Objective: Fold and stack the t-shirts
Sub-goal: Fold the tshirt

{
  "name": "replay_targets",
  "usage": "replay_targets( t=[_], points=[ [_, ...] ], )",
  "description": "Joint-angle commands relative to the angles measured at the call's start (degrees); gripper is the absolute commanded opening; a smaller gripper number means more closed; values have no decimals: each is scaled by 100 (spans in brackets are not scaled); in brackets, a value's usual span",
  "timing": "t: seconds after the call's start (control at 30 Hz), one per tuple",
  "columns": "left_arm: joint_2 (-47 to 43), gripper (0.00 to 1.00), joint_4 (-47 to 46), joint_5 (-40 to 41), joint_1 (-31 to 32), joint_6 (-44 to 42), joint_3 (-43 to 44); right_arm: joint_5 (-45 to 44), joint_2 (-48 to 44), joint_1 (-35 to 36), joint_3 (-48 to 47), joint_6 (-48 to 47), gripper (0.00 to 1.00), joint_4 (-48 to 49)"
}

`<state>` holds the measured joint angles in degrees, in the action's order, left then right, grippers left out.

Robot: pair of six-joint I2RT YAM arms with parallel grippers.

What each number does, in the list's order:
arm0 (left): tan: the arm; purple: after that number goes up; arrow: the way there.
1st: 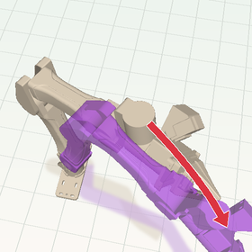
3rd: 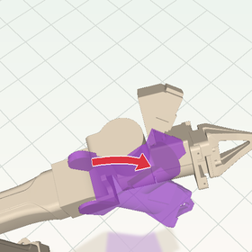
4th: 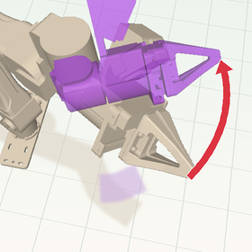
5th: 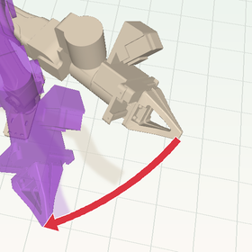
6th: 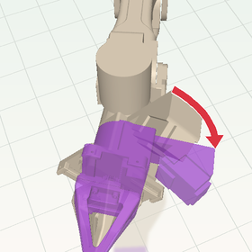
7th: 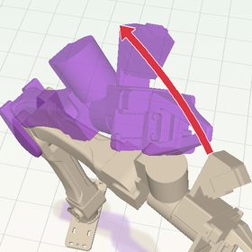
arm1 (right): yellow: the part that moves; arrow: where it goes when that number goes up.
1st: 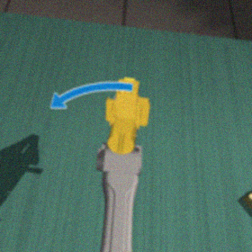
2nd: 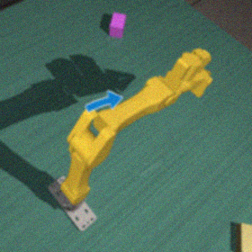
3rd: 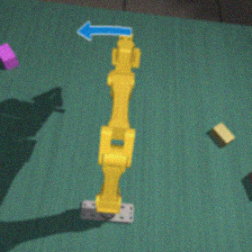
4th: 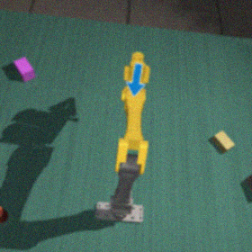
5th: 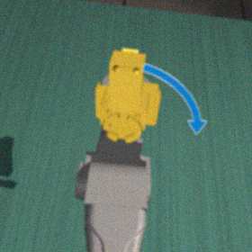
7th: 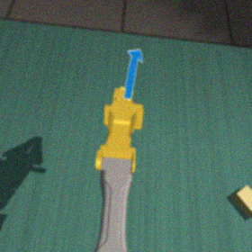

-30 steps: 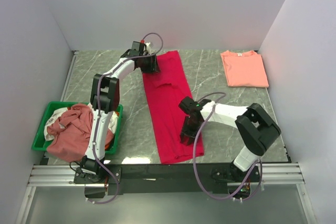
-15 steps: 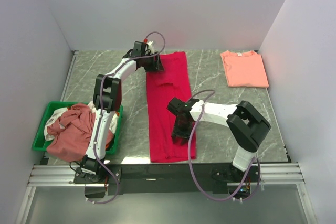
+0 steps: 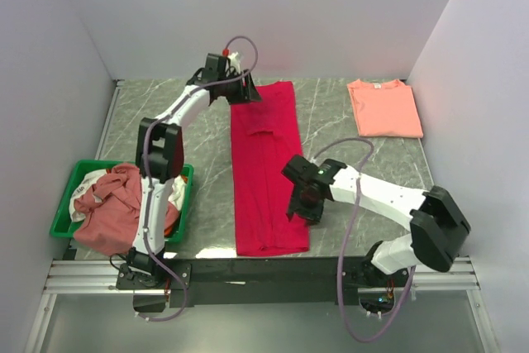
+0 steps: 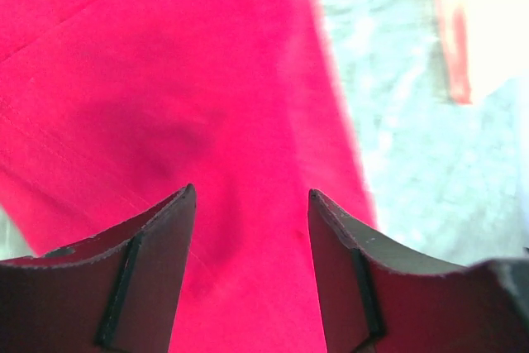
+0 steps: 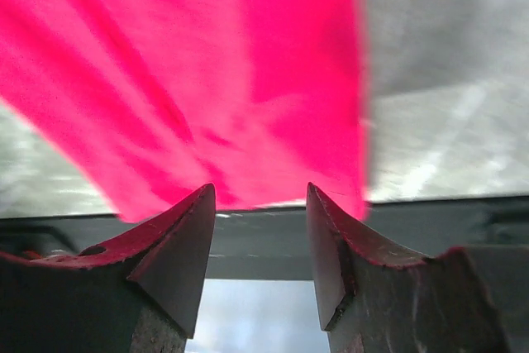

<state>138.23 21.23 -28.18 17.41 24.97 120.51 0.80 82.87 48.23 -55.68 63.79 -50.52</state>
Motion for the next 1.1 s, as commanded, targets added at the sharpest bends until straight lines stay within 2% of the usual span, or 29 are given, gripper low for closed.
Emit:
replay_targets(
  t=[0.0,0.1,0.17,0.3,0.33,0.4,0.43,0.6,0.73,0.8,0.9,0.97,1.07],
  points=[
    [-1401,63,-85,23,87,26,-228,-282,-455,29,452,90,55,-432],
    [-2104,63,231,357,184,-36,-799,-370,-701,46,698,2,55,-537],
    [-2527,63,320,673,323,-36,-1536,-344,-851,46,926,-42,55,-442],
    [-4001,62,268,1306,710,279,-3267,-273,-1167,46,1296,-191,56,-125],
    [-4232,62,206,1385,790,419,-4001,-264,-1168,38,1331,-244,56,-98],
    [-4933,62,188,1561,1001,964,-4717,-212,-1220,55,1428,-402,56,33],
    [-5173,61,171,1623,1080,1305,-5365,-194,-1264,55,1463,-446,56,95],
    [-6753,61,258,2448,2002,2379,-7195,-124,-1747,64,1832,-622,56,306],
    [-7555,60,372,2800,2862,3625,-8059,95,-2231,64,2245,-605,56,621],
    [-7776,60,408,3020,3127,3926,-8288,131,-2328,64,2316,-631,56,701],
    [-7567,60,495,3038,3470,4261,-8553,166,-2311,64,2360,-675,55,772],
    [-7347,59,635,3231,3769,4332,-8448,87,-2249,55,2351,-701,55,868],
    [-7136,59,891,3311,3866,4341,-8219,96,-2039,64,2281,-728,55,930]
  ],
)
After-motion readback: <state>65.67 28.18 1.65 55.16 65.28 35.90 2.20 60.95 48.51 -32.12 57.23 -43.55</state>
